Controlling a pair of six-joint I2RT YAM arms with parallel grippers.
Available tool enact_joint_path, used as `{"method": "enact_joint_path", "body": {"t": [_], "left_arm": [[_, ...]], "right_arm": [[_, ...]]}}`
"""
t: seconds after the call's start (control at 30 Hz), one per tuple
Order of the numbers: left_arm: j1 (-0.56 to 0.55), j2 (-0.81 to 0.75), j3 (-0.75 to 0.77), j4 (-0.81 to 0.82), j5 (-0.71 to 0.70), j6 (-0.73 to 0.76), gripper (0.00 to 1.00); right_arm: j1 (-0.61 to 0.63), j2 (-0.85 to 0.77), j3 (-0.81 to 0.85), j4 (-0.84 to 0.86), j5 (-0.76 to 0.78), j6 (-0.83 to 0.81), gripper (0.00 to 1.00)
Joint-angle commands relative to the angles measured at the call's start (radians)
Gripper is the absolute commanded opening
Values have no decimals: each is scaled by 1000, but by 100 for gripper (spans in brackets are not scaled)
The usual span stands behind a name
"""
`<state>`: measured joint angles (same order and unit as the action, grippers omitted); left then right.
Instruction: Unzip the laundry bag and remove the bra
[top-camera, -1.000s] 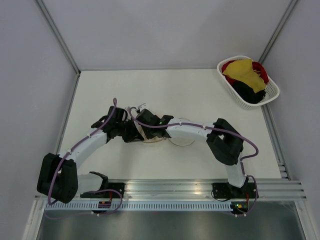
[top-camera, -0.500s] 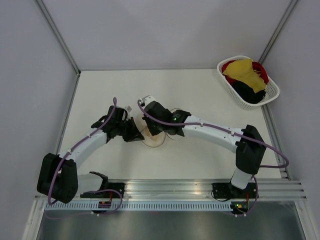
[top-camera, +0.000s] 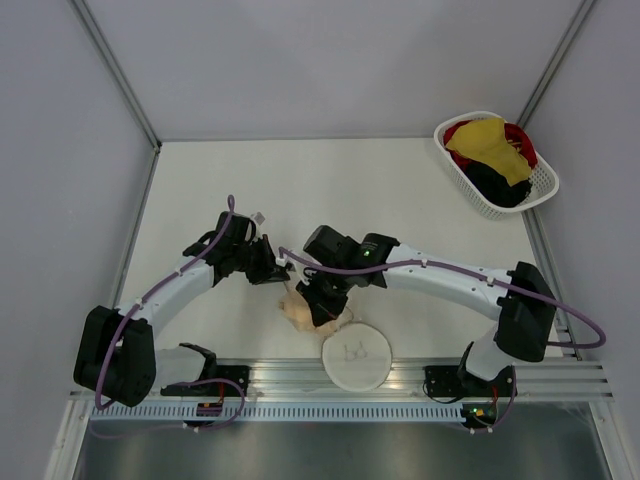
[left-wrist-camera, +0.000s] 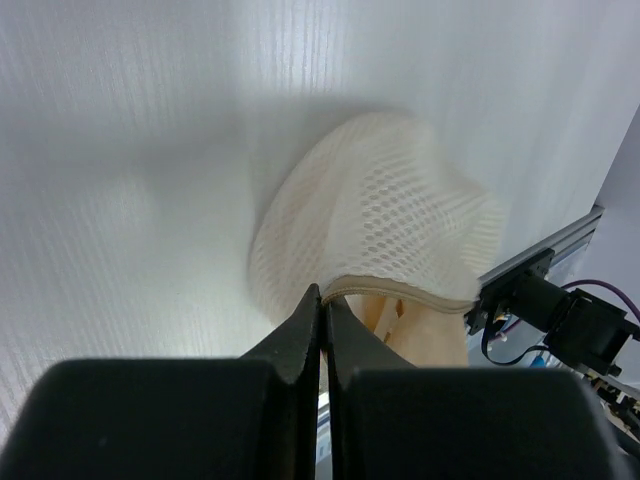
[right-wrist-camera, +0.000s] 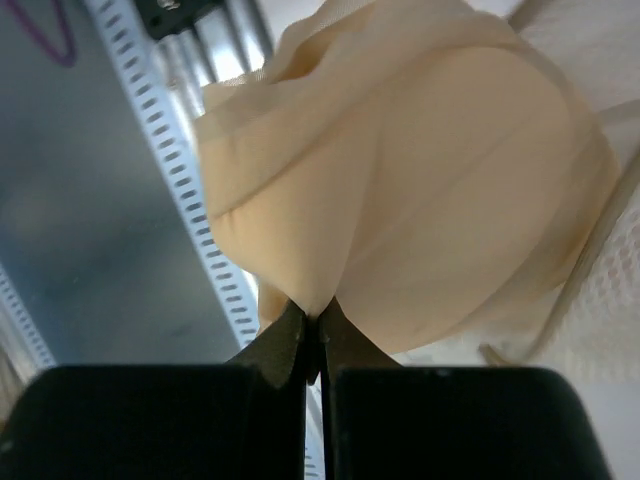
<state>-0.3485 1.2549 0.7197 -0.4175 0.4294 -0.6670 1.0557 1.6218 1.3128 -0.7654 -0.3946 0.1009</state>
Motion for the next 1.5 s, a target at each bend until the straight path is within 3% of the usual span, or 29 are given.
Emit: {"method": "enact_joint_path", "body": {"t": [0.0, 0.17, 0.3, 0.4, 0.43, 0.53, 0.67, 1.07, 1.3, 1.47], "left_arm": [[0, 1, 34, 25, 9, -5, 2], [0, 1, 34, 25, 11, -3, 2], [0, 0, 29, 26, 11, -3, 2], [0, -3, 27, 26, 12, -3, 2], [0, -5, 26, 26, 12, -2, 2], [0, -11, 26, 26, 15, -3, 2], [0, -21, 21, 28, 17, -5, 2], [0, -34, 30, 26, 46, -8, 2], [0, -32, 46, 31, 71, -6, 2], [0, -15, 61, 36, 85, 0, 2]], "right_arm": [[16, -86, 3, -15, -229, -73, 1], [18, -131, 43, 53, -182, -31, 0], [-19, -195, 80, 205, 137, 98, 0], [-71, -200, 107, 235, 290, 190, 1], [-91, -195, 129, 238, 433, 206, 0], [-123, -189, 161, 227, 676, 264, 1], [-207, -209, 167, 262, 811, 315, 1], [-664, -68, 413, 218, 907, 368, 1], [-940, 156, 652, 105, 973, 396, 1], [-1094, 272, 680, 84, 1025, 459, 0]]}}
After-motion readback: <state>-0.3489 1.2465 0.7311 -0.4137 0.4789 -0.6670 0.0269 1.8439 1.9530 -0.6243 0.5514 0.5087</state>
